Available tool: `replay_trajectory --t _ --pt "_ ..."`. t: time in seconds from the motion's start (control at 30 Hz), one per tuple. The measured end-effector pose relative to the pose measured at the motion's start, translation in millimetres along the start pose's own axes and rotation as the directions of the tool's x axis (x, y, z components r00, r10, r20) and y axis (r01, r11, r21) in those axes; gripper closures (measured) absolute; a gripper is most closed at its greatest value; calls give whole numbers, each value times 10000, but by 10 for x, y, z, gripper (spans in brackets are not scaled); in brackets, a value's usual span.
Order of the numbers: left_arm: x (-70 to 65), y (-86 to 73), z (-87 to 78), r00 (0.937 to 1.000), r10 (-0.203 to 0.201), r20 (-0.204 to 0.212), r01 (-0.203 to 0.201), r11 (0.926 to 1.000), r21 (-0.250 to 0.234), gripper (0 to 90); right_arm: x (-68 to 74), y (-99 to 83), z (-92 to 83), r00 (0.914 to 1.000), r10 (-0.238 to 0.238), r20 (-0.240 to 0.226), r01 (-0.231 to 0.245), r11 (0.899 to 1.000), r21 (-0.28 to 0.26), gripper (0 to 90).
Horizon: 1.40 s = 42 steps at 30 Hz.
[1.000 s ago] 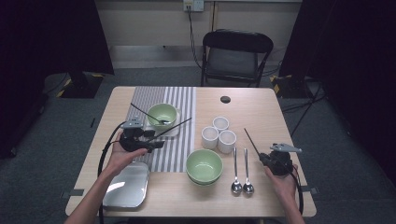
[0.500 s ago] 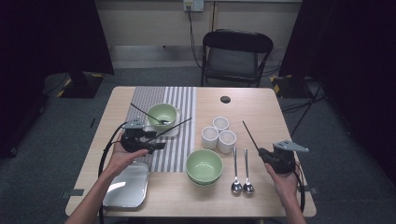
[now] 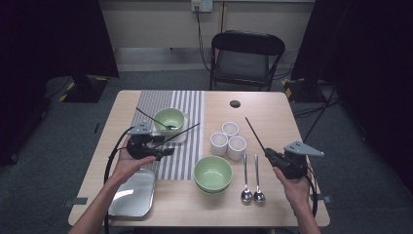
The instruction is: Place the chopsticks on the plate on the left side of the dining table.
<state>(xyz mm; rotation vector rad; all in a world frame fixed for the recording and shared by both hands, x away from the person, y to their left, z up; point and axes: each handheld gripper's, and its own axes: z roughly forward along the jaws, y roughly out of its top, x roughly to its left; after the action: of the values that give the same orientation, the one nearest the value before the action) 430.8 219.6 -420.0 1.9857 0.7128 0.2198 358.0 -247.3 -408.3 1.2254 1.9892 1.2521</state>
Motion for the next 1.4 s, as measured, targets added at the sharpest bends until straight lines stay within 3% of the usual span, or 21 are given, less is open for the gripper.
replay_trajectory --t 0.23,0.37,0.57,0.73,0.97,1.07,1.13,1.3,1.4 --pt "-57 78 4 9998 125 145 -122 9997 -208 280 157 155 28 9981 -399 -461 386 9989 -283 867" --pt "-71 151 11 9993 342 155 -340 9993 -136 281 221 243 46 9971 -397 -645 367 9983 -462 867" --pt "-119 309 -21 9992 340 231 -329 9984 -467 283 319 363 68 9935 -511 -1020 432 9960 -781 867" --pt "-147 476 -31 9972 715 212 -701 9957 -605 283 378 477 71 9910 -631 -1183 511 9935 -1013 867" --pt "-194 663 -30 9967 786 183 -758 9898 -1209 286 510 688 96 9850 -884 -1483 652 9858 -1548 867" --pt "-211 662 -1 9983 522 270 -476 9880 -1472 292 561 690 133 9814 -952 -1666 691 9854 -1556 867" --pt "-219 658 11 9979 584 272 -539 9881 -1441 296 621 679 160 9776 -1047 -1823 770 9852 -1530 867" --pt "-273 634 33 9974 334 643 -222 9856 -1674 297 730 702 224 9698 -1183 -2133 863 9843 -1537 867" --pt "-302 630 29 9967 627 514 -539 9860 -1576 297 759 705 238 9678 -1178 -2224 840 9842 -1557 867"
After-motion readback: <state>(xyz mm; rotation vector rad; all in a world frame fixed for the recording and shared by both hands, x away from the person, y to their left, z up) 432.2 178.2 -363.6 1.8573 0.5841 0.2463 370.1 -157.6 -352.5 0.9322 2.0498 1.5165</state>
